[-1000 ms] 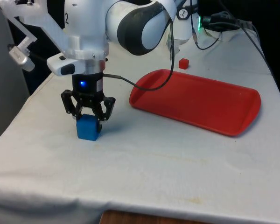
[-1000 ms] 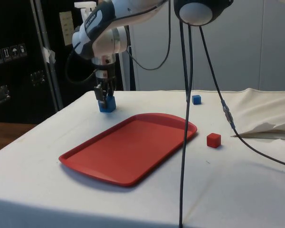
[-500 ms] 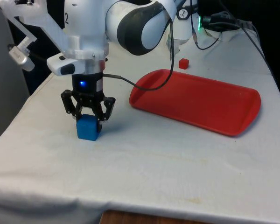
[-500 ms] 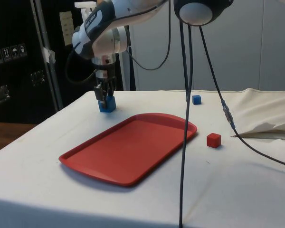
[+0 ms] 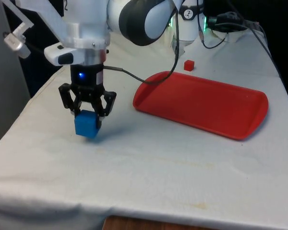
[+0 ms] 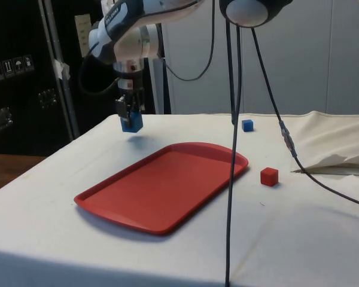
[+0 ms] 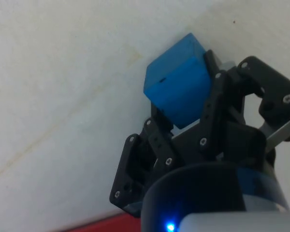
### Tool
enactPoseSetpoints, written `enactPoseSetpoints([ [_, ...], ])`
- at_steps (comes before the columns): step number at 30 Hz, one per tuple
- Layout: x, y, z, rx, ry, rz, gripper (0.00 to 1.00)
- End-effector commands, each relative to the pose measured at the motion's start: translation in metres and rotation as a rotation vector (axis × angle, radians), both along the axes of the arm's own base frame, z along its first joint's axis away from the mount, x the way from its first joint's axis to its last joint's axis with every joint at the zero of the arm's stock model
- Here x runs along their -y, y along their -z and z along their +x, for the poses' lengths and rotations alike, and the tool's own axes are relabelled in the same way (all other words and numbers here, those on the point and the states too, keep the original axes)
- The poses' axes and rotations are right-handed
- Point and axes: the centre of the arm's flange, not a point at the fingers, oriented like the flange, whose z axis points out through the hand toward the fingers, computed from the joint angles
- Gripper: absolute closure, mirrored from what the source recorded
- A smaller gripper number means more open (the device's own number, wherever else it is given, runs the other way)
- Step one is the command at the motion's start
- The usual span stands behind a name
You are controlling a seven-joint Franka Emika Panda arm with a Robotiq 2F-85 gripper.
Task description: Pick up the largest block and place it onto the tray.
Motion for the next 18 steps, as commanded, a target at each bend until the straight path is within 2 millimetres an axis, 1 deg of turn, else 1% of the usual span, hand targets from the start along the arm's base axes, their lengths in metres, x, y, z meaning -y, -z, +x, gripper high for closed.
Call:
enactPoseSetpoints([
  [1,0.0,-0.005,0.0,-0.001,0.004,0.0,0.99],
  [6,0.001,-0.023,0.0,0.004,0.004,-0.008,0.99],
  [7,0.001,-0.021,0.001,0.008,0.001,-0.008,0.99],
  [13,0.001,-0.043,0.001,0.011,0.005,-0.014,0.99],
  [16,0.001,-0.05,0.001,0.014,0.005,-0.015,0.99],
  [17,0.001,-0.047,0.002,0.014,0.001,-0.015,0.99],
  [18,0.001,-0.051,0.001,0.014,0.005,-0.015,0.99],
])
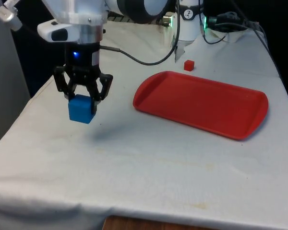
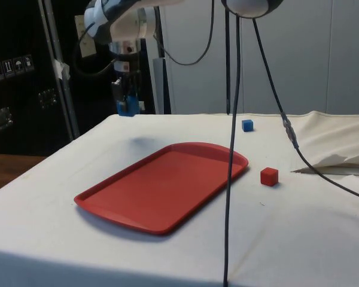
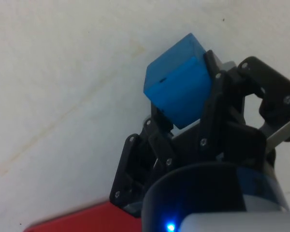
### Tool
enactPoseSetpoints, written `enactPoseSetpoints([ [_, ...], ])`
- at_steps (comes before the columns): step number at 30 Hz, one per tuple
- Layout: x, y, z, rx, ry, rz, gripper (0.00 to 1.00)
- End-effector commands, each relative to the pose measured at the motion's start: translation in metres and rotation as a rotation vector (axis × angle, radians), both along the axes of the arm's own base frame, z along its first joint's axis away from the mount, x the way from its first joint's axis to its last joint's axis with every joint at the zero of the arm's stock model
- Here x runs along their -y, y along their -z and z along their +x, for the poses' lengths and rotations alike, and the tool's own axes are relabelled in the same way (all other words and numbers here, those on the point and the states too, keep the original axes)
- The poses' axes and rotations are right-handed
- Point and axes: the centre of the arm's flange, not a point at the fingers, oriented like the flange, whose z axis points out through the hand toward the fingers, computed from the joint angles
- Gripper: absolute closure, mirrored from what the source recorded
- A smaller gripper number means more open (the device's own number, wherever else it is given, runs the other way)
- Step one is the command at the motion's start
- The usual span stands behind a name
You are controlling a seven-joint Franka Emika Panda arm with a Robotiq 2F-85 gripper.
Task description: Pick up the largest block and place it onto the tray.
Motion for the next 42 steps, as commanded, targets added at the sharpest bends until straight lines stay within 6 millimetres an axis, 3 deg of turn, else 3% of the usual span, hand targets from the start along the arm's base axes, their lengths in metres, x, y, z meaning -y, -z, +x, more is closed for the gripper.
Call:
enactPoseSetpoints([
  [1,0.0,-0.004,-0.001,0.0,0.006,0.002,0.99],
  [24,-0.01,-0.05,-0.022,0.037,0.035,0.017,0.99],
  [42,-0.029,-0.054,-0.042,0.035,0.053,0.042,0.99],
])
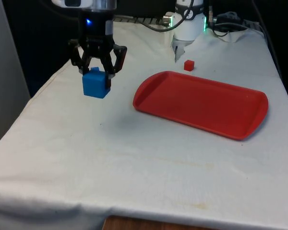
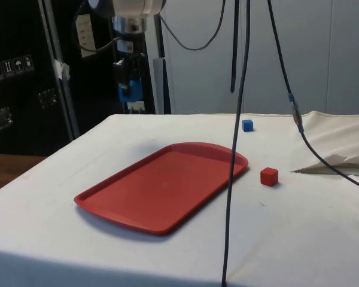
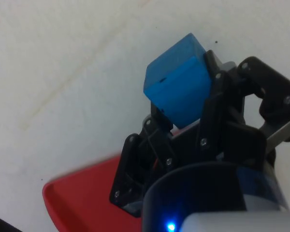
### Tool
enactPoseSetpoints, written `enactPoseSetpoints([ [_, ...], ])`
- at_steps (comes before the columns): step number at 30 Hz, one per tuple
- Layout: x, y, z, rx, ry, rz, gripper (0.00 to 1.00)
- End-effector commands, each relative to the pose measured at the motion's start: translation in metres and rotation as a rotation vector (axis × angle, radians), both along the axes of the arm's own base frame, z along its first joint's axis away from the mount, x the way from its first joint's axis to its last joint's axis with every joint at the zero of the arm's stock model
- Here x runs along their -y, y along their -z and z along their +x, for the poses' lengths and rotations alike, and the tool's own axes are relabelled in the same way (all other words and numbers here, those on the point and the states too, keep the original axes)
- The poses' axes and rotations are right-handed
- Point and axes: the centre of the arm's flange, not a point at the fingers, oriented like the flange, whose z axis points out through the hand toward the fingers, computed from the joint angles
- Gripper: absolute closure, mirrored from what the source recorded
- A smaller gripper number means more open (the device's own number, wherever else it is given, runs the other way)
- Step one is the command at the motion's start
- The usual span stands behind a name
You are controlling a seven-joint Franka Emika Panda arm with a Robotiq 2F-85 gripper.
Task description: Pick up the largest block and place it onto the tray.
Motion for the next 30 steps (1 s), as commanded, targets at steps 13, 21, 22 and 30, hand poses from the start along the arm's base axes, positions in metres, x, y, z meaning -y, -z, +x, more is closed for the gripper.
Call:
enactPoseSetpoints([
  [13,-0.02,0.0,-0.016,-0.009,0.011,-0.004,0.99],
  [21,-0.03,0.002,-0.02,-0.019,0.009,-0.013,0.99],
  [22,-0.032,0.003,-0.02,-0.021,0.008,-0.015,0.99],
  [30,-0.04,0.0,-0.023,-0.025,0.008,-0.021,0.99],
])
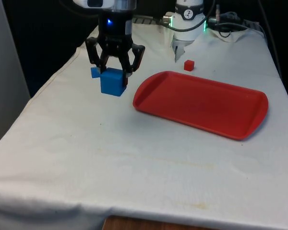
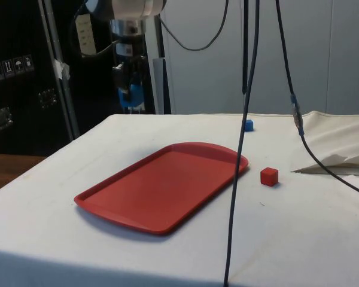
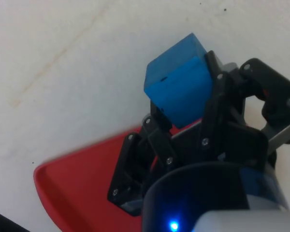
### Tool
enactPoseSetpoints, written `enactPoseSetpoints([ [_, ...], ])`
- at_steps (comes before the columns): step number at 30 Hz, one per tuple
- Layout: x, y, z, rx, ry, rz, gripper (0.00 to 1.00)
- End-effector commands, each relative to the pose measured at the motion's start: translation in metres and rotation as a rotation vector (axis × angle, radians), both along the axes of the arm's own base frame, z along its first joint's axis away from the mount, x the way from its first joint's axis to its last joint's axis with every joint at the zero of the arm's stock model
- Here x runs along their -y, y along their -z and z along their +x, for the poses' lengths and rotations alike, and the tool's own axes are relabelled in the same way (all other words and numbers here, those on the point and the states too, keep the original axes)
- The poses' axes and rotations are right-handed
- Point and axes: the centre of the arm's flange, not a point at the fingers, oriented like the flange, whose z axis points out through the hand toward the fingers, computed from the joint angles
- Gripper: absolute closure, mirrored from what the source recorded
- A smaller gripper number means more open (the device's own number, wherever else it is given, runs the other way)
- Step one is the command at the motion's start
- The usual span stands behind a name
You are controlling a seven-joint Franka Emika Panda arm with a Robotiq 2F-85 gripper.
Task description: Pick up the largest block and place it onto the tray.
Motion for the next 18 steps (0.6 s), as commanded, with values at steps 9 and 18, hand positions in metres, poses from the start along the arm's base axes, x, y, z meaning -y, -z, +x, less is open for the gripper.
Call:
enactPoseSetpoints([
  [9,-0.005,-0.021,-0.007,0.025,0.02,-0.007,0.99],
  [18,-0.011,-0.037,-0.007,0.038,0.037,-0.01,0.99],
])
